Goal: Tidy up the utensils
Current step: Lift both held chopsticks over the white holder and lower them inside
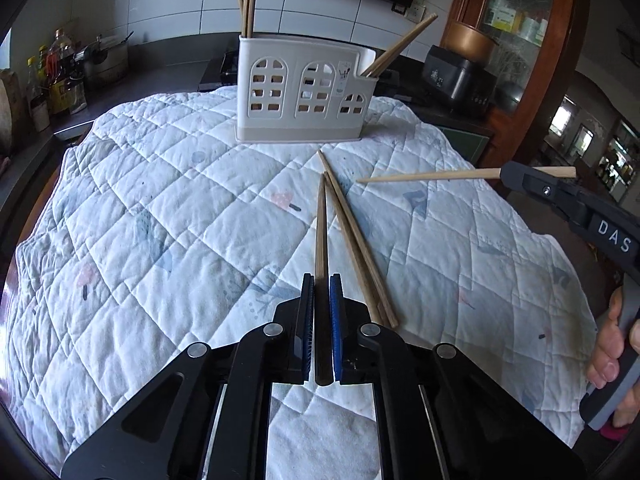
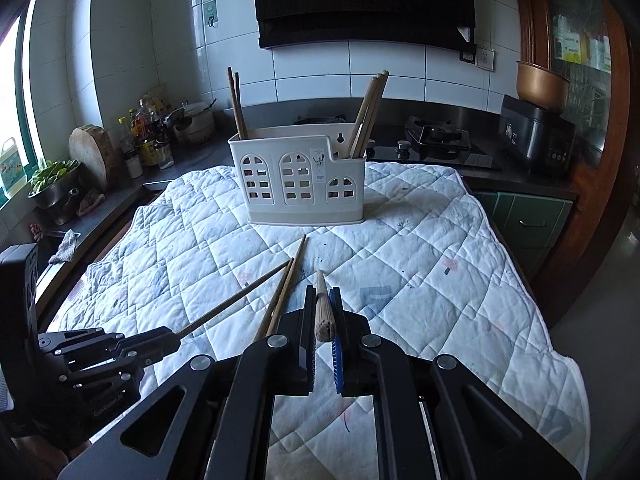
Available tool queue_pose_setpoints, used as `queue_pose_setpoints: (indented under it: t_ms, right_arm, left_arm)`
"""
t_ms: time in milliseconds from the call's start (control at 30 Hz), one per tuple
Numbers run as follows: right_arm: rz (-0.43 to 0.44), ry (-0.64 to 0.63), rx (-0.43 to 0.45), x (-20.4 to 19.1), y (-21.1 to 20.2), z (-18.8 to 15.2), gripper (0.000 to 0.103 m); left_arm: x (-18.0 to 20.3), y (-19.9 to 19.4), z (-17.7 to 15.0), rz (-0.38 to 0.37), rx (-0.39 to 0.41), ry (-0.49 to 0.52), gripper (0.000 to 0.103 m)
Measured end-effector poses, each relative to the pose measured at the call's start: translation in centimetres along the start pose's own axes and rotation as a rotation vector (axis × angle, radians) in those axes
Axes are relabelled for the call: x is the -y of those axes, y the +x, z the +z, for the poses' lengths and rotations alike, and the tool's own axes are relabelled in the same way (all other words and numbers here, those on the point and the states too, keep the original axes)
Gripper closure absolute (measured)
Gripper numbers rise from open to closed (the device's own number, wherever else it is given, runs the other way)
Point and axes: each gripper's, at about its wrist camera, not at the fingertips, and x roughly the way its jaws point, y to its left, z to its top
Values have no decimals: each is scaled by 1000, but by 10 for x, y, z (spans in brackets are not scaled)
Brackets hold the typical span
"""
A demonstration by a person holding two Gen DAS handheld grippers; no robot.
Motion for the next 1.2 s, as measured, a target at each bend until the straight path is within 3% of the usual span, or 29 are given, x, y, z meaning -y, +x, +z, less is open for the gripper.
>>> queue_pose_setpoints:
  t_ms: [267, 567, 1200]
  right_arm:
    - [6, -11, 24, 0, -7, 9, 96]
    - [6, -22, 20, -7, -4, 8, 96]
    - [115, -74, 42, -15, -16, 57, 96]
  left_arm:
    - [-9, -11, 9, -84, 12, -11, 97]
    - [-17, -9, 0, -120, -15, -29, 97]
    - [-22, -44, 44, -116, 145, 19, 97]
